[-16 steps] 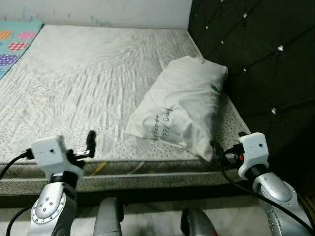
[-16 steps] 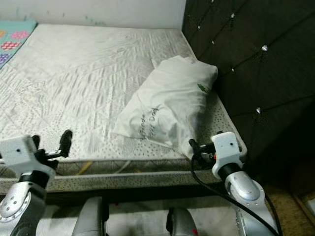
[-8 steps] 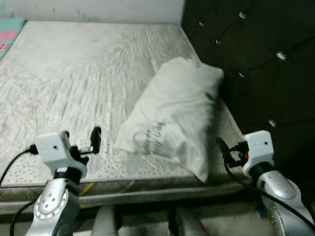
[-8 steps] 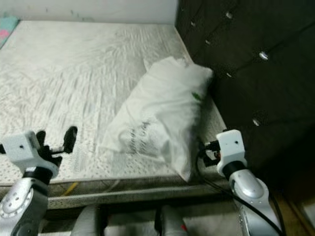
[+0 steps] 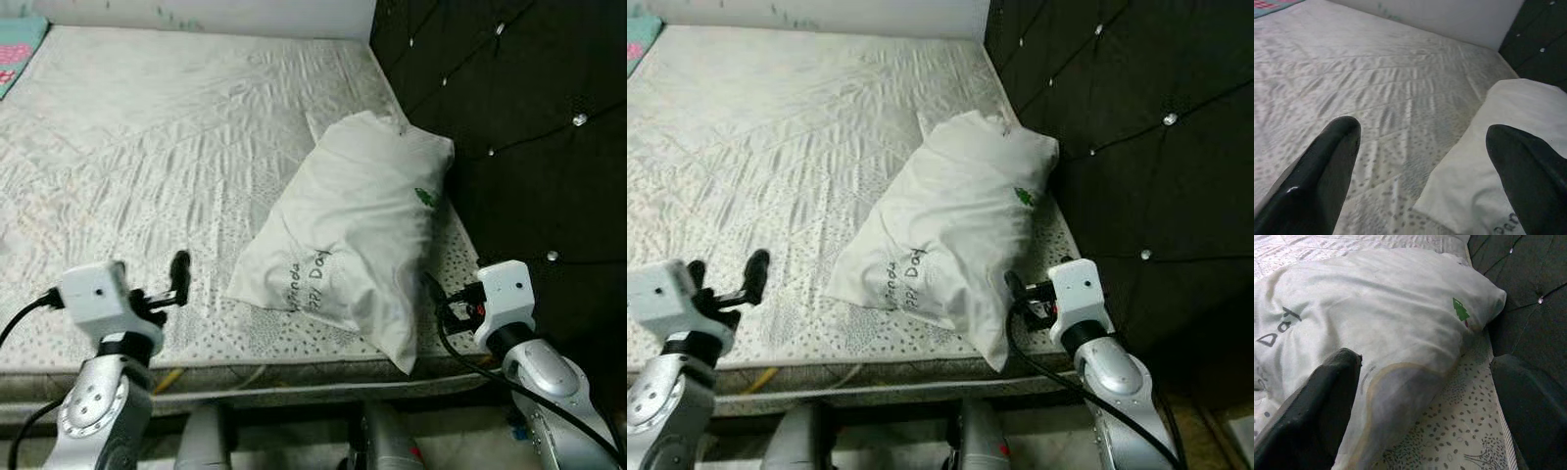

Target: Clean up the room

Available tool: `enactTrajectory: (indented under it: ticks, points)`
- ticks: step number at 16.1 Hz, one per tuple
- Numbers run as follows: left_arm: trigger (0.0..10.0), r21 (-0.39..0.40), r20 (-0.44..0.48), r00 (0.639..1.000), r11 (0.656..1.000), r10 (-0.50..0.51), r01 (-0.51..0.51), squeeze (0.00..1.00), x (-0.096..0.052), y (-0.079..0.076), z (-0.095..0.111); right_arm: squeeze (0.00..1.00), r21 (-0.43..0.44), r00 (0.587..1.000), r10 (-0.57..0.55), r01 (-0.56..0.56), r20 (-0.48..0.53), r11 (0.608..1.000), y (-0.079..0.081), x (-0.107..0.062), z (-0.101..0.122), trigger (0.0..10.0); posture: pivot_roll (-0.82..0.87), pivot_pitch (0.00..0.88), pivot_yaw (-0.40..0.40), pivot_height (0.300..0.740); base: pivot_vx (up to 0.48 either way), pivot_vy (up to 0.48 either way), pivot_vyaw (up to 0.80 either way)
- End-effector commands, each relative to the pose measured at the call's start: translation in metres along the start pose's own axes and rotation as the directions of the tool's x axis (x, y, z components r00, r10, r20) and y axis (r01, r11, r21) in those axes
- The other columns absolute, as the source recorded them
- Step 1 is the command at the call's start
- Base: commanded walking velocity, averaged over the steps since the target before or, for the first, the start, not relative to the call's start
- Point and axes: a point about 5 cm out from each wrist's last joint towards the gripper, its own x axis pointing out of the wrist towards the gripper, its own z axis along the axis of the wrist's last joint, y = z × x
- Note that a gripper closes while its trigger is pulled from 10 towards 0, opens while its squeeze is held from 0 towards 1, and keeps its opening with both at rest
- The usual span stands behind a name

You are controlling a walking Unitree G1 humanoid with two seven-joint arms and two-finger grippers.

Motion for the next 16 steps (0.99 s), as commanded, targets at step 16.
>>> enactTrajectory:
  ticks: [16]
  points:
    - [10.0,0.041,-0.025,0.998,0.998,0.057,-0.056,0.0,-0.005,0.015,-0.004,0.0,0.035,0.989,0.139,-0.137,-0.043,0.99,0.001,0.044,-0.002,10.0,-0.01,0.165,-0.117,0.529,0.0,0.0,0.0]
